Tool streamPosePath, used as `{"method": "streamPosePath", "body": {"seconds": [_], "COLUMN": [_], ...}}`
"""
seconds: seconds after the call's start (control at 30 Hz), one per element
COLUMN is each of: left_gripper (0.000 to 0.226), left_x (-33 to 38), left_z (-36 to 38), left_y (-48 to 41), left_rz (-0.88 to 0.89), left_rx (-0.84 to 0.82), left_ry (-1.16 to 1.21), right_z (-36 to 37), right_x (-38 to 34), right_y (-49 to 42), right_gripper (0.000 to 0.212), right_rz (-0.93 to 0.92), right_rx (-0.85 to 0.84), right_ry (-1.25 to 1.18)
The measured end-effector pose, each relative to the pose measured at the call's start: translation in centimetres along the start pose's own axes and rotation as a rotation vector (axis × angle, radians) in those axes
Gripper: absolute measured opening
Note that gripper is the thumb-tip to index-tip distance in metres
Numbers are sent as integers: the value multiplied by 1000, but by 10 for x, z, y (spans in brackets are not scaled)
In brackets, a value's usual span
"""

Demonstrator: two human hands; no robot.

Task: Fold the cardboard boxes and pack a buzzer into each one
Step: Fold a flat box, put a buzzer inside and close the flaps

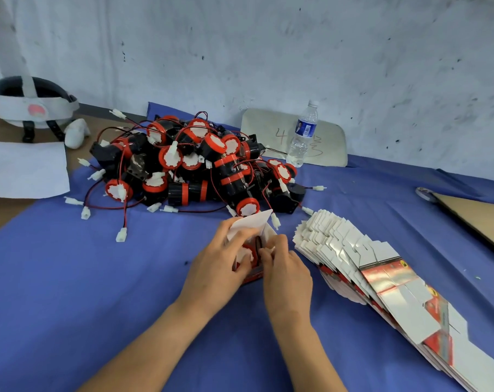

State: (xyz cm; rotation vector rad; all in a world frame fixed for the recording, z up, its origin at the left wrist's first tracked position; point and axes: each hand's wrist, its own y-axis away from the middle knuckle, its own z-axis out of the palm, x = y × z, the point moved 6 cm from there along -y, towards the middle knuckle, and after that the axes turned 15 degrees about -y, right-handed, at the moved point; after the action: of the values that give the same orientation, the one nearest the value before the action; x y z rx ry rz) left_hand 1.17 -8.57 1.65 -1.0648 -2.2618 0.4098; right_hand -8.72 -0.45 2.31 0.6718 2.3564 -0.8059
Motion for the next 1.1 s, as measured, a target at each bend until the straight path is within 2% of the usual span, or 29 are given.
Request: {"method": "streamPosePath", "body": {"seconds": [0.1, 0.23, 0.3, 0.37, 0.43, 0.53, 0.6, 0.7, 0.77, 0.9, 1.0, 1.1], "left_gripper": [55, 70, 77, 84, 86, 77, 68, 56, 58, 100, 108, 100], "left_x": [1, 0, 1, 2, 3, 7, 4, 3, 3, -10, -23, -28], "left_z": [2, 1, 4, 5, 8, 11, 13, 12, 11, 16, 23, 27], "left_y": [0, 1, 1, 2, 1, 1, 1, -1, -2, -5, -7, -8], "left_rz": [9, 24, 26, 14, 26, 64, -8, -64, -98, -267, -374, -375], "left_rx": [-30, -47, -61, -67, -80, -128, -158, -132, -105, -106, -100, -103], "left_ry": [25, 149, 230, 297, 323, 493, 652, 713, 716, 835, 895, 830], "right_z": [-3, -12, -9, 0, 6, 13, 15, 17, 19, 18, 17, 22], "right_x": [-10, -18, -7, 6, 10, 14, 15, 16, 17, 14, 4, 4], "right_y": [0, 3, 0, -4, -5, -8, -10, -14, -14, -7, 0, 2], "right_gripper": [13, 19, 28, 38, 40, 47, 52, 53, 47, 35, 27, 39], "right_rz": [-108, -255, -192, -67, -23, 92, 121, 103, 60, -9, -184, -150], "right_rx": [71, 263, 214, 77, -26, -169, -216, -237, -230, -156, -138, -203], "right_ry": [2, -42, -99, -151, -113, -124, -90, -49, -84, -394, -242, -106]}}
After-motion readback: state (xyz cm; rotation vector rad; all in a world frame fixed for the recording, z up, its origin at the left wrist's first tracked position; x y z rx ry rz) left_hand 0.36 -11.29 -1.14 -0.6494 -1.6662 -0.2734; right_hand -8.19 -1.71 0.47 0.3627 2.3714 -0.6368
